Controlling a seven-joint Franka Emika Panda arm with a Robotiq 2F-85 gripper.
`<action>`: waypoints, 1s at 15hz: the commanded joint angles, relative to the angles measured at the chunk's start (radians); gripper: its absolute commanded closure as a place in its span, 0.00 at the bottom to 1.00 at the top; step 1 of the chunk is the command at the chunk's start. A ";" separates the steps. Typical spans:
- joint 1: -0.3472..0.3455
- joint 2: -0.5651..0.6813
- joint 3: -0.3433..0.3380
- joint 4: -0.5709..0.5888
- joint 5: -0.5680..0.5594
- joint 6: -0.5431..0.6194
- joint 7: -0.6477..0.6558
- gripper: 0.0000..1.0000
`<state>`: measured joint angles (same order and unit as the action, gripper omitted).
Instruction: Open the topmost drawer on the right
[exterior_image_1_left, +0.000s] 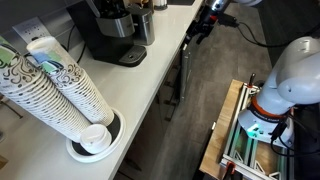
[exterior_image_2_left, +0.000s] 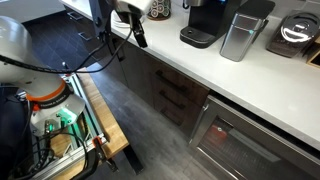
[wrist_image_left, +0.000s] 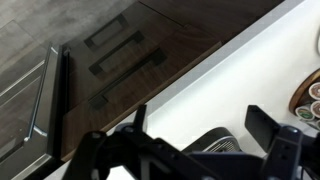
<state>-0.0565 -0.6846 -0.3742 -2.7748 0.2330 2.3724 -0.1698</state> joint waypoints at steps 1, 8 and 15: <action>0.106 0.185 -0.113 0.001 0.229 0.140 -0.114 0.00; 0.223 0.302 -0.256 0.001 0.554 0.142 -0.432 0.00; 0.263 0.333 -0.306 0.004 0.612 0.141 -0.515 0.00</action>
<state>0.2062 -0.3520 -0.6799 -2.7705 0.8447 2.5130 -0.6852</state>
